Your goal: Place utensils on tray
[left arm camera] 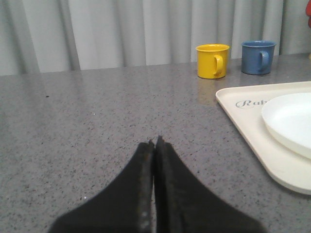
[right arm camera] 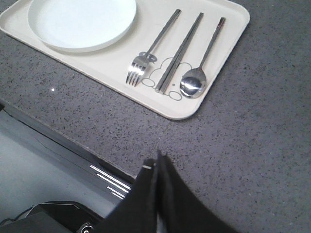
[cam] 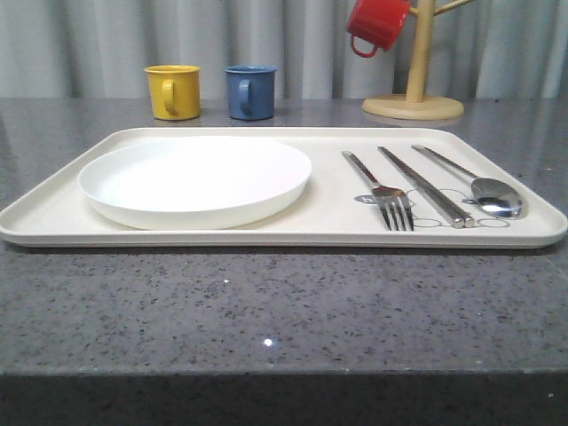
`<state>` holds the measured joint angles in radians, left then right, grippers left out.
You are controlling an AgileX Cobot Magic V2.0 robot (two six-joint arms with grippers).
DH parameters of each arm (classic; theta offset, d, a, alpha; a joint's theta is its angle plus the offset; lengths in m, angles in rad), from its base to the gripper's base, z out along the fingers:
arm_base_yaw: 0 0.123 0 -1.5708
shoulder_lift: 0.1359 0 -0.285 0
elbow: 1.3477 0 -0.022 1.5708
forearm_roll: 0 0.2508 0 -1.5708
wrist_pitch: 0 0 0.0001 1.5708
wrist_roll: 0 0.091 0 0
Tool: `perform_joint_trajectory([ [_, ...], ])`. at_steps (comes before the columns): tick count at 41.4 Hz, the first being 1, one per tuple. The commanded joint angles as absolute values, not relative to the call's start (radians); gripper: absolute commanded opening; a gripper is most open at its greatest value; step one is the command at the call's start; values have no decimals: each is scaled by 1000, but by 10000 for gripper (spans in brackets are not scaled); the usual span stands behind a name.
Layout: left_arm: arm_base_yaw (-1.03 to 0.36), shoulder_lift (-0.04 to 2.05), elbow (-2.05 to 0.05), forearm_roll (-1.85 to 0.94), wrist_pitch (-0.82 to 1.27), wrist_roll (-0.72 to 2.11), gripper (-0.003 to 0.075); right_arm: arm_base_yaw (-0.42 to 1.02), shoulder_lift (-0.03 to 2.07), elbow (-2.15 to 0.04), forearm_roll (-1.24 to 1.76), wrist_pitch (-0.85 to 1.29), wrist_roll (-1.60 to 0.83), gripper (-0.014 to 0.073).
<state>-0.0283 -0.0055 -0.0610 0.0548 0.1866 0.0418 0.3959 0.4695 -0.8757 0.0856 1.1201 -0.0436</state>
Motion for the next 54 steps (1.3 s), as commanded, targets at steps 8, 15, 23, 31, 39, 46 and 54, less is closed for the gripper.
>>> perform_joint_trajectory([
  [8, -16, -31, 6, 49, -51, 41, -18, 396, 479, -897, 83, 1058, -51, -70],
  [15, -16, -31, 6, 49, -80, 41, -18, 396, 479, -897, 82, 1058, -51, -70],
  [23, -16, -31, 6, 49, -80, 41, -18, 396, 479, -897, 82, 1058, -51, -70],
  [31, -16, -31, 6, 49, -80, 41, -18, 396, 479, -897, 82, 1058, -51, -70],
  [39, -16, -31, 6, 49, -80, 41, -18, 396, 479, -897, 82, 1058, -51, -70],
  [46, -16, -31, 6, 49, -80, 41, -18, 396, 479, -897, 82, 1058, -51, -70],
  [54, -16, -31, 6, 49, -80, 41, -18, 396, 479, -895, 82, 1055, -51, -70],
])
